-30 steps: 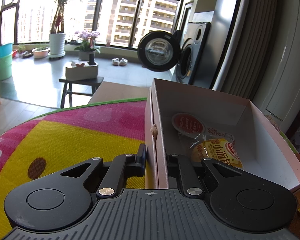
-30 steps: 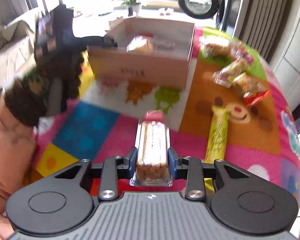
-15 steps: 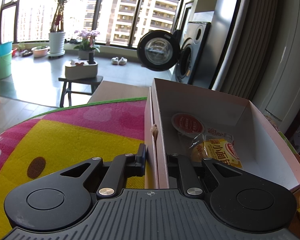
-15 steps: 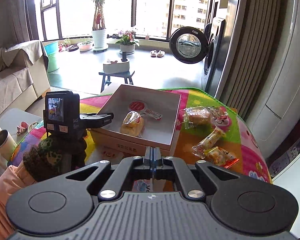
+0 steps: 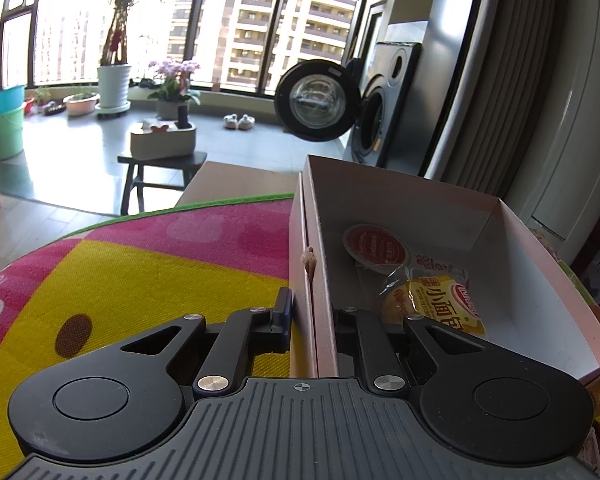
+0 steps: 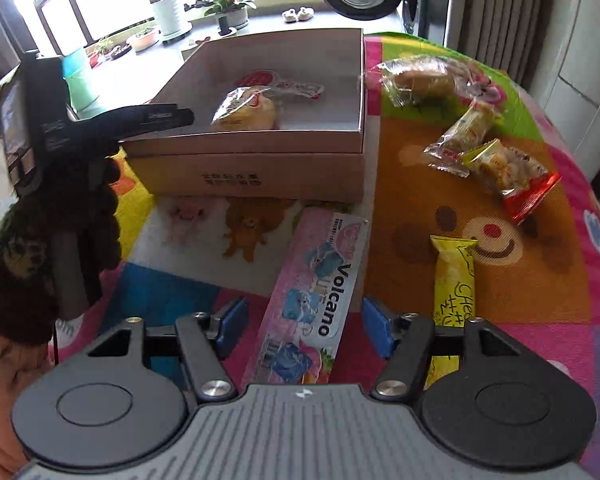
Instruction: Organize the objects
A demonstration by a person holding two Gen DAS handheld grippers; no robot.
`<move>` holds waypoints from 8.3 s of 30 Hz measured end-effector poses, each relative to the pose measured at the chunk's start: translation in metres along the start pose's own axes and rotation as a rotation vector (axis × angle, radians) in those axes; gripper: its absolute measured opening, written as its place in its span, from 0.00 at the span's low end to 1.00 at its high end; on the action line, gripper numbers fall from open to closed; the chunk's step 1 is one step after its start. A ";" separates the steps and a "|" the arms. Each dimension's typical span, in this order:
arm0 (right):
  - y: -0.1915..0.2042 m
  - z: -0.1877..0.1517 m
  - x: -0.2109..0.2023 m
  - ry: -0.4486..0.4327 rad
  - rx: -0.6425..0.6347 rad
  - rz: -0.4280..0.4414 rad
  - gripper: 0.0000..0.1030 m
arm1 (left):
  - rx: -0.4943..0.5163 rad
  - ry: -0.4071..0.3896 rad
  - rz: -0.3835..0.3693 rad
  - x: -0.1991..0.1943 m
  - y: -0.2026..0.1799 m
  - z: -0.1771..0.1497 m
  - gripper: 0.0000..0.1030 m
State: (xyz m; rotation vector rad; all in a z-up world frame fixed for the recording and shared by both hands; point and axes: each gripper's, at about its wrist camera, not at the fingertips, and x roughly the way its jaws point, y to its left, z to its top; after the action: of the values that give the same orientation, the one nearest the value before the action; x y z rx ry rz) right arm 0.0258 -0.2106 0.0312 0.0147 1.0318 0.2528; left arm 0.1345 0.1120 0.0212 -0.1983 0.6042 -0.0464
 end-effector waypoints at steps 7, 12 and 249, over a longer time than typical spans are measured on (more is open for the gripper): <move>0.011 -0.002 0.006 0.046 -0.086 0.000 0.42 | 0.002 0.001 0.001 0.000 0.000 0.000 0.14; 0.023 -0.001 -0.034 0.022 -0.110 0.060 0.42 | 0.007 0.001 0.004 0.001 -0.001 -0.001 0.14; 0.017 -0.040 -0.005 -0.106 -0.293 0.013 0.74 | -0.002 -0.035 -0.002 0.001 -0.011 0.004 0.14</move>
State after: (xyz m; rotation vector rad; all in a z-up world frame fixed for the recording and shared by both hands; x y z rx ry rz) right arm -0.0141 -0.1996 0.0168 -0.2279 0.8818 0.4085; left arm 0.1382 0.1014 0.0261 -0.2010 0.5688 -0.0437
